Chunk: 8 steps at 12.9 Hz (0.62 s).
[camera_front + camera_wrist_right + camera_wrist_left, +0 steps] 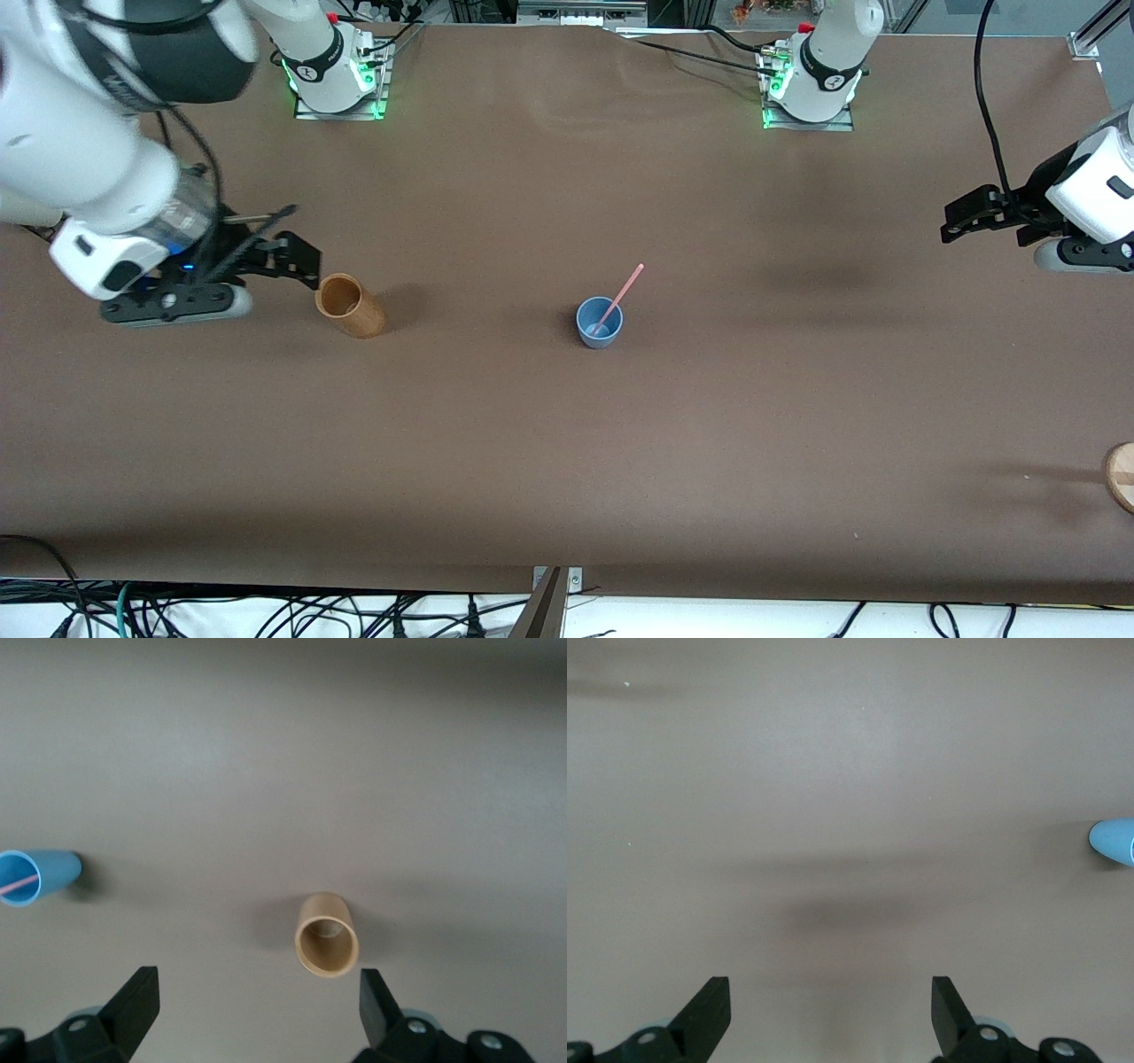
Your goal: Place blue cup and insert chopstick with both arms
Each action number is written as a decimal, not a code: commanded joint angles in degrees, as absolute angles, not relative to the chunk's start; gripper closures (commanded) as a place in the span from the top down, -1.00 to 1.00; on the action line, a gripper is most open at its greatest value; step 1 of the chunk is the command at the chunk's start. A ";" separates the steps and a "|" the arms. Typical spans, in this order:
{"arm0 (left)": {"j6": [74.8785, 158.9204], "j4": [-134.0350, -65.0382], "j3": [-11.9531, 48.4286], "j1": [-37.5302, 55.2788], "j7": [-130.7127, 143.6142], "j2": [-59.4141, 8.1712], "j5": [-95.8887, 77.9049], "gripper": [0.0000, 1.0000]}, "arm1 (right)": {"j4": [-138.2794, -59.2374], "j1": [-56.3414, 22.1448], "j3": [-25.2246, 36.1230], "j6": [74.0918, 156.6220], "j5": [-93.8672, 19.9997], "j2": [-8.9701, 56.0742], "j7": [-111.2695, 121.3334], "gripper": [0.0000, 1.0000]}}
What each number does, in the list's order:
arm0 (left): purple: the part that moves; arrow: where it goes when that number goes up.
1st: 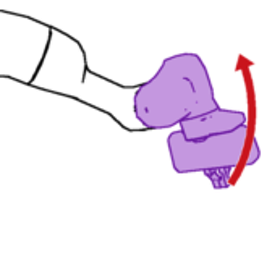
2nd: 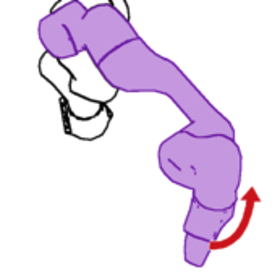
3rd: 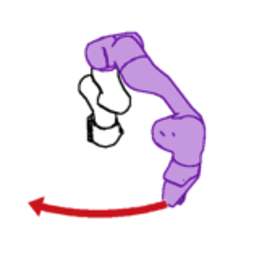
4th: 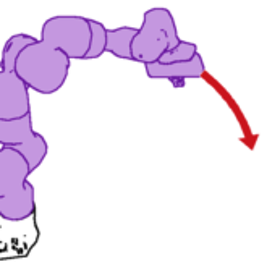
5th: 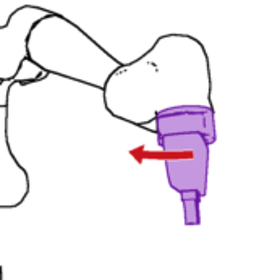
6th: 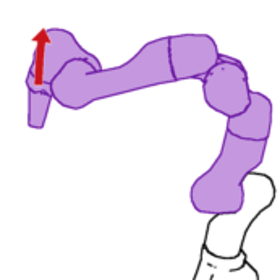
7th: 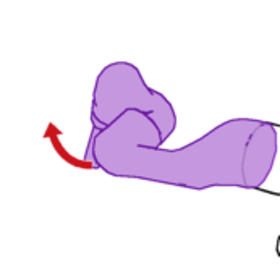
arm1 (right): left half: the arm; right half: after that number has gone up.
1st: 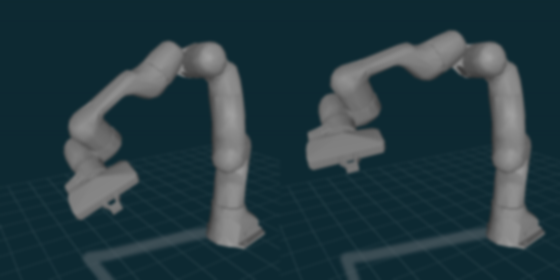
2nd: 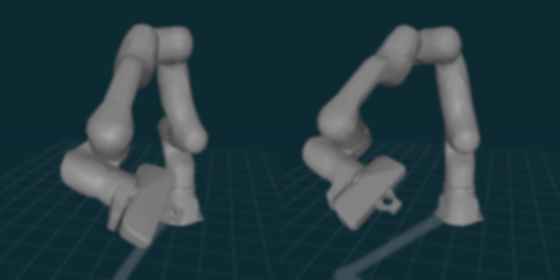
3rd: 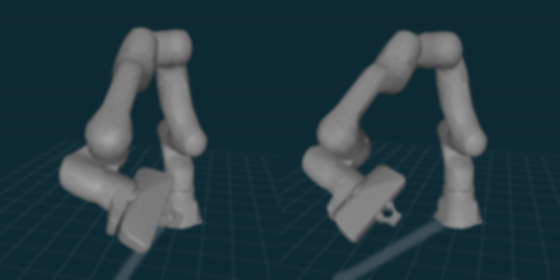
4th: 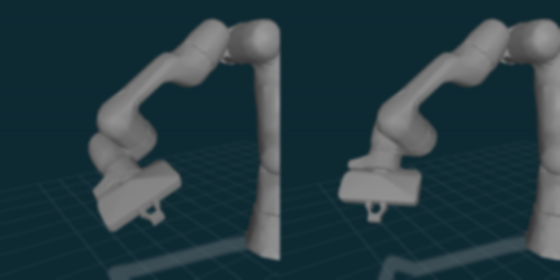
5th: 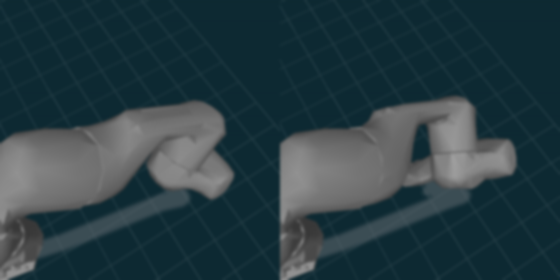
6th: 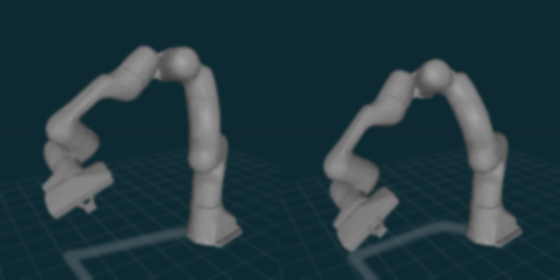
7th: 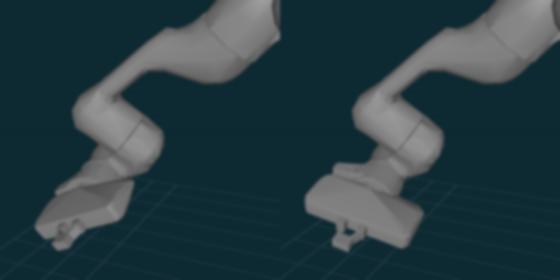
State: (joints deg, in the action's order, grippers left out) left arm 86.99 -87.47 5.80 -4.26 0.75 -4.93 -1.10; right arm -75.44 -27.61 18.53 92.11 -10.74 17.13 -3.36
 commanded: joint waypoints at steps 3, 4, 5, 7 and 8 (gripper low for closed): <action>87.80 -88.59 5.98 -4.48 0.26 -3.96 -0.44 1.00 | -89.80 -10.47 0.10 92.10 -2.81 4.76 -2.37 1.00; 87.80 -88.59 5.98 -4.40 0.26 -3.96 -0.44 1.00 | -90.08 -10.37 0.09 91.50 -2.81 4.40 -2.29 1.00; 87.80 -88.59 5.98 -4.48 0.26 -3.96 -0.44 1.00 | -89.91 -10.37 0.09 91.41 -2.81 4.48 -1.76 1.00; 87.80 -88.59 5.98 -4.48 0.26 -3.96 -0.44 1.00 | -88.26 -10.37 0.35 91.32 -3.08 5.18 -1.23 1.00; 87.80 -88.59 5.98 -4.48 0.26 -4.04 -0.44 1.00 | -87.55 -10.37 0.35 90.71 -2.64 5.36 -1.49 1.00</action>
State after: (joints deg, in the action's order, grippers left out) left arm 87.03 -87.50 5.80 -4.27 0.75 -4.93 -1.10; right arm -87.61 -11.46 1.33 90.84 -3.60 6.11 -2.10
